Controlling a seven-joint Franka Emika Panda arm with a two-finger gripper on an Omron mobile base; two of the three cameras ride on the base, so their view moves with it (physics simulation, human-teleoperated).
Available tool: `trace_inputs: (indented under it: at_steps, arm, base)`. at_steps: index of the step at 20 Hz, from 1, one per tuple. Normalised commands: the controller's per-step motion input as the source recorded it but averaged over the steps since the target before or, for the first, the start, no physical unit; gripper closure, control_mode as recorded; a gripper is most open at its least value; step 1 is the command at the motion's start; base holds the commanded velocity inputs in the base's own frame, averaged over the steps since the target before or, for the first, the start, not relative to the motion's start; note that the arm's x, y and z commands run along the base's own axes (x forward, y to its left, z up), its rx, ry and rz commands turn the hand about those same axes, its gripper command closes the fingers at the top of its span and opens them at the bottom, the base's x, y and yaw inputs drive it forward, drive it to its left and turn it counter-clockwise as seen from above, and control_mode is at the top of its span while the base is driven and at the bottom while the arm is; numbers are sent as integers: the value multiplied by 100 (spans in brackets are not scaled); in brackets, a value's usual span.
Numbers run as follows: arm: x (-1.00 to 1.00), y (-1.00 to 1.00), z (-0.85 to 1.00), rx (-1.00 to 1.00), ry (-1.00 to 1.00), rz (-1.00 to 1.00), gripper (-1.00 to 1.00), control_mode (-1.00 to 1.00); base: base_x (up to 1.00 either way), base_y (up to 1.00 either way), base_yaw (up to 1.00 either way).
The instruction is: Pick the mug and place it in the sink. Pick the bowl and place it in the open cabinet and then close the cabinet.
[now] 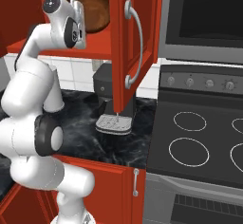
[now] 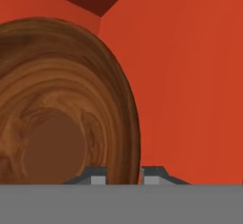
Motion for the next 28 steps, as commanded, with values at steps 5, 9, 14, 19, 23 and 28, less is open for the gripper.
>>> trace_inputs:
  at_steps: [5, 9, 14, 19, 23, 28]
  arm:
    - [0, -37, -3, 0, 3, 0, 100, -100]
    - [-7, -31, 0, 0, 2, 0, 100, -100]
    - [-43, -20, 0, 0, 1, -3, 100, -100]
    - [-75, -18, -3, 0, 4, -9, 100, -100]
    - [17, 0, 0, 0, 9, -1, 100, -100]
    - [35, 0, 0, -1, 18, 0, 100, -100]
  base:
    - [0, 0, 0]
    - [0, 0, 0]
    - [0, 0, 0]
    - [0, 0, 0]
    - [0, 0, 0]
    - [0, 0, 0]
